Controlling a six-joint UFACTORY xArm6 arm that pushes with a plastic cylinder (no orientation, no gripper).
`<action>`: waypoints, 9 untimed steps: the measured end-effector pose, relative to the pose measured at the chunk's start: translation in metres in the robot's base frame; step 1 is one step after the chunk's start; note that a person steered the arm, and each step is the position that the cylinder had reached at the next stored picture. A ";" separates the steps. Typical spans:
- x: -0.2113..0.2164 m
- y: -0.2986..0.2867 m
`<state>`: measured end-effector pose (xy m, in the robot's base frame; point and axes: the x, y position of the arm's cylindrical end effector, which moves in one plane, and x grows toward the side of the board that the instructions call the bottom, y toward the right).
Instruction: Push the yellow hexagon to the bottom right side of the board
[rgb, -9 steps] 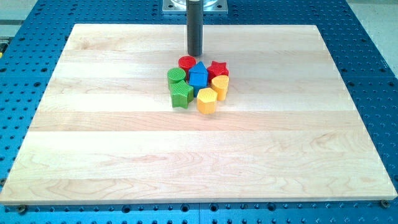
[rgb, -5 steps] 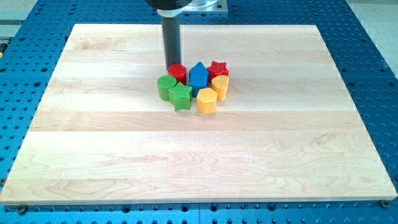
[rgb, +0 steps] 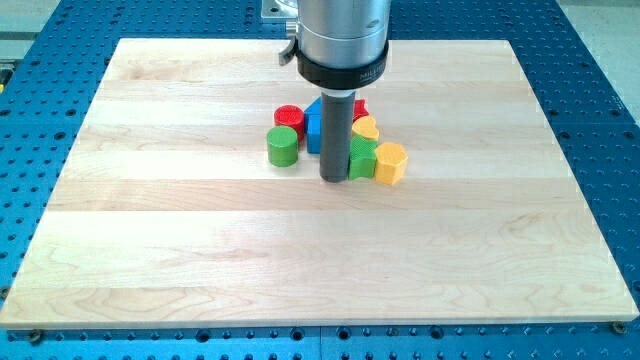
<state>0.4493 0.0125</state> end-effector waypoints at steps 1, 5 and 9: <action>-0.028 0.029; 0.003 0.127; 0.047 0.138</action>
<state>0.4965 0.1503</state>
